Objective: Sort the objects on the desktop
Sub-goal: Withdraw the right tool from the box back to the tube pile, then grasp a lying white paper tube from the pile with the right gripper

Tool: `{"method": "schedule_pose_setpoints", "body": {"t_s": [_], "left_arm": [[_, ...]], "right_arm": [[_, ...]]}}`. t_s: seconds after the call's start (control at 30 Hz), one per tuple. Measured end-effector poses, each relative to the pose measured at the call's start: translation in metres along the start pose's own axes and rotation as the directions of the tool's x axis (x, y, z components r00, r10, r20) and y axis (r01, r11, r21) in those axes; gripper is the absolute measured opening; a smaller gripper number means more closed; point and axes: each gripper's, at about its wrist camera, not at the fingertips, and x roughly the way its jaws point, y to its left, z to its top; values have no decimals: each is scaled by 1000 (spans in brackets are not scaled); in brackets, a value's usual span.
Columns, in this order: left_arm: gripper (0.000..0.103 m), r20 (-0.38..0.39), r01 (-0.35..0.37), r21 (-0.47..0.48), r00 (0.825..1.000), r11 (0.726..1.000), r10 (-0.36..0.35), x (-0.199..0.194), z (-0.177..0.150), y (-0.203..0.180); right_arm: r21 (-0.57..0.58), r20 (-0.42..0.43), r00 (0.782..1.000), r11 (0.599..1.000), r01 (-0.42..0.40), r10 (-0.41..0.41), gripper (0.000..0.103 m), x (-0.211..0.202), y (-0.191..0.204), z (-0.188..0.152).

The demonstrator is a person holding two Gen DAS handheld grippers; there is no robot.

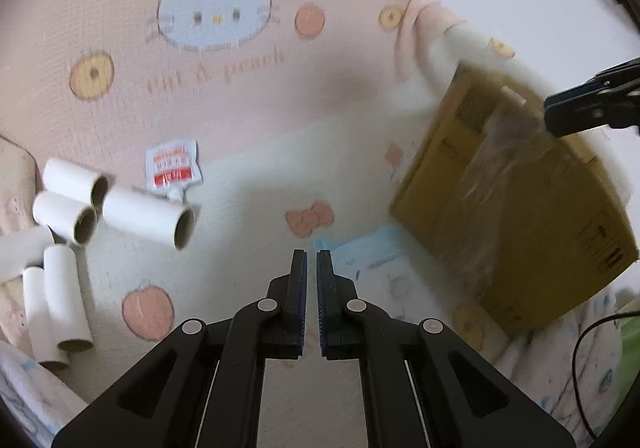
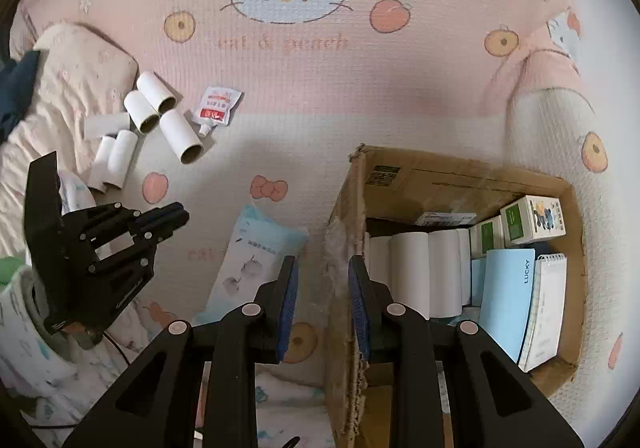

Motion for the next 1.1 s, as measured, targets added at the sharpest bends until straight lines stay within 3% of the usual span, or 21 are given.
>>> {"method": "schedule_pose_setpoints", "body": {"t_s": [0.1,0.17,0.27,0.4,0.47,0.53,0.63,0.73,0.83,0.93,1.0,1.1], "left_arm": [[5,28,39,-45,999,998,-37,0,7,4],[6,36,8,-64,999,998,-6,2,8,9],[7,-13,-53,-110,999,993,52,14,6,21],[7,-38,-69,-191,997,979,63,19,7,39],[14,-30,-70,-236,997,969,64,19,8,49],[36,-40,-87,-295,996,951,79,23,8,63],[38,-70,-67,-414,997,908,42,30,5,86],[40,-48,-33,-528,999,849,9,30,3,108],[47,-25,-41,-560,999,827,32,25,4,118],[51,-14,-13,-606,1000,795,6,23,4,129],[53,-21,-3,-633,1000,774,-14,27,6,136],[53,-50,20,-680,996,733,-74,36,5,149]], "right_arm": [[-17,40,999,999,-32,33,22,3,12,-2],[-18,67,996,998,-56,57,22,11,22,-1],[-24,93,994,998,-56,58,22,25,38,1],[-20,119,985,993,-120,122,22,46,55,8],[-13,126,982,990,-139,139,22,57,61,12],[-24,125,983,991,-130,132,22,67,67,16],[-50,130,980,989,-142,148,22,81,78,24],[-40,125,976,983,-177,181,22,94,83,31],[-38,140,967,977,-209,212,22,100,87,37],[-39,153,960,972,-231,234,23,108,92,42],[-45,149,958,969,-243,247,28,114,96,46],[-49,141,961,971,-235,240,51,128,104,51]]}}
